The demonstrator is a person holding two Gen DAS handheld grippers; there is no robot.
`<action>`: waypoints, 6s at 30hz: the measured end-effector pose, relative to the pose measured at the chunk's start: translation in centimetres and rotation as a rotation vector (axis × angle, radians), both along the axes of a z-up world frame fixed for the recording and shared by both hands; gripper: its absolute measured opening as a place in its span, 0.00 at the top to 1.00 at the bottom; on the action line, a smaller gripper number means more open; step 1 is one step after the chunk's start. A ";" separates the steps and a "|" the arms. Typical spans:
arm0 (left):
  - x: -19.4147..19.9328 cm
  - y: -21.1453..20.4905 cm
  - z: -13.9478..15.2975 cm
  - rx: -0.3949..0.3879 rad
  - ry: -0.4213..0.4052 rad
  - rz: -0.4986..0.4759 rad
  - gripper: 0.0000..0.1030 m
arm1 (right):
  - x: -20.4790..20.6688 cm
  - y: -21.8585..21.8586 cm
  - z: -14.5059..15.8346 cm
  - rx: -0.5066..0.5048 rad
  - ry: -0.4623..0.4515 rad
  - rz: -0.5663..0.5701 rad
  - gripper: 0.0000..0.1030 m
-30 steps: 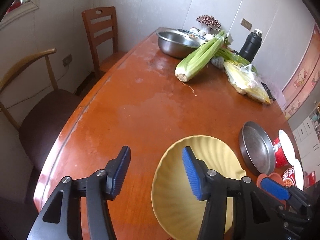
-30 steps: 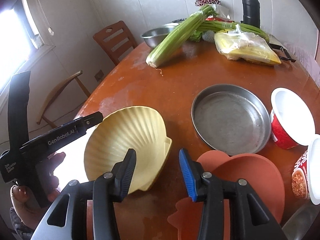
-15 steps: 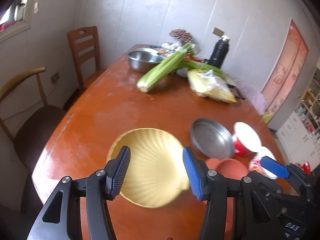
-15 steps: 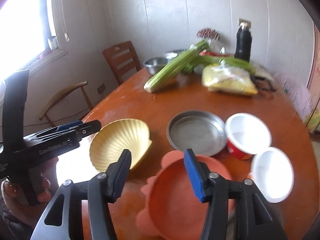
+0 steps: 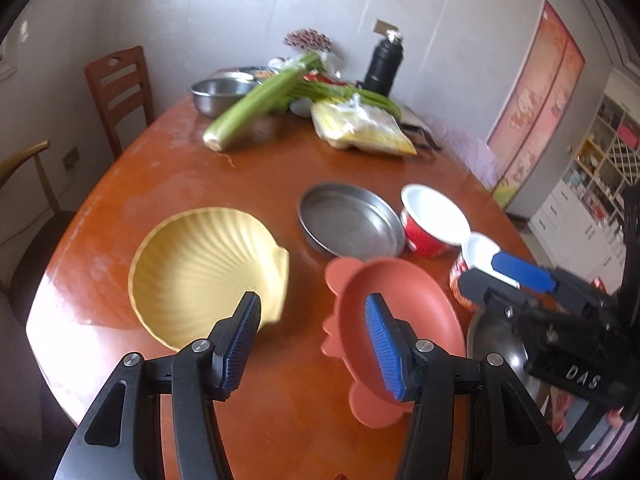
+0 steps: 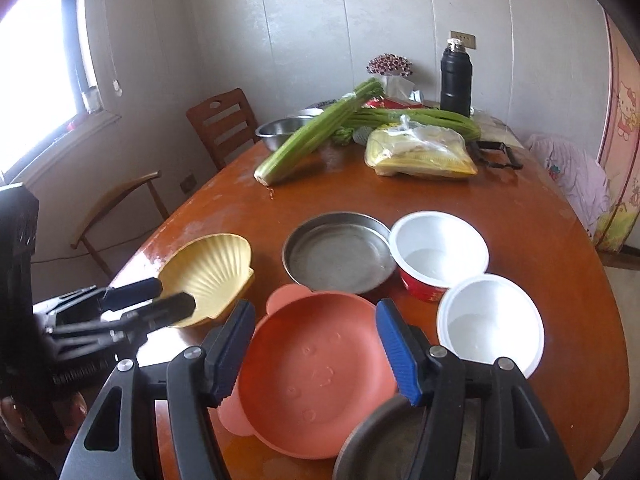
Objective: Organize plates and bowls
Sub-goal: 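Lower the yellow shell plate onto the table and open the left gripper, then grasp the rim of the terracotta bear-eared plate with the left gripper, then lift the terracotta plate and carry it over the yellow shell plate, then lower the terracotta plate onto the yellow plate and open the left gripper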
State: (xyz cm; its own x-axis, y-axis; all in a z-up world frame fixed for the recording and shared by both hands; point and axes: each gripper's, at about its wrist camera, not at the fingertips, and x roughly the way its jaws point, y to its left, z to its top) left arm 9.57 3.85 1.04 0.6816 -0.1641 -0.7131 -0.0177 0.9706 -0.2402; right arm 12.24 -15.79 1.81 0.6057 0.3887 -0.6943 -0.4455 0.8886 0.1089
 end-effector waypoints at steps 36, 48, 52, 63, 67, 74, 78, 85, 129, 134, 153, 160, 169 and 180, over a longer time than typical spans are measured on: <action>0.9 -3.6 -6.3 0.029 0.173 -0.051 0.46 | 5.1 1.9 -6.9 -0.234 0.125 -0.004 0.40; 1.2 -5.1 -7.0 0.057 0.177 -0.047 0.46 | 5.9 1.7 -8.1 -0.238 0.193 -0.014 0.46; 1.1 -5.4 -7.1 0.096 0.170 -0.064 0.51 | 5.4 1.6 -7.9 -0.178 0.221 0.014 0.46; 0.7 -3.0 -6.9 0.060 0.165 -0.036 0.68 | 3.2 2.1 -7.7 -0.132 0.230 0.055 0.46; 0.4 -2.8 -6.2 0.058 0.146 -0.033 0.68 | 2.0 2.1 -7.2 -0.124 0.196 0.052 0.46; -0.2 -2.5 -5.1 0.052 0.127 -0.028 0.68 | 0.6 1.8 -5.6 -0.095 0.164 0.057 0.46; -0.7 -2.0 -4.5 0.048 0.111 -0.022 0.68 | 0.5 1.9 -4.9 -0.083 0.157 0.056 0.46; -1.5 -0.5 -3.5 0.040 0.088 0.005 0.68 | 0.3 3.1 -3.5 -0.078 0.133 0.075 0.46; 4.4 12.6 -5.2 -0.013 0.084 0.194 0.68 | 9.6 17.7 -6.3 -0.101 0.251 0.143 0.46; 4.8 12.2 -5.6 0.022 0.084 0.211 0.68 | 9.9 18.0 -7.0 -0.104 0.269 0.137 0.46; 5.4 12.7 -6.9 0.038 0.110 0.234 0.67 | 9.5 18.1 -7.2 -0.126 0.248 0.134 0.46; 5.1 12.9 -6.8 0.030 0.109 0.234 0.67 | 9.4 18.0 -7.1 -0.135 0.247 0.127 0.46; 4.2 12.5 -5.6 0.039 0.086 0.237 0.66 | 8.7 16.4 -5.5 -0.101 0.212 0.100 0.46; 3.0 11.6 -2.9 0.058 0.047 0.248 0.61 | 6.8 14.1 -3.0 -0.026 0.166 0.089 0.46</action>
State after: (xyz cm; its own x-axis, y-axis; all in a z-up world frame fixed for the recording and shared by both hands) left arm 12.60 15.42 -1.86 0.6618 0.0456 -0.7483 -0.2664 0.9473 -0.1779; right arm 19.01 -1.67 -1.15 0.4460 0.4166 -0.7922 -0.5003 0.8499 0.1653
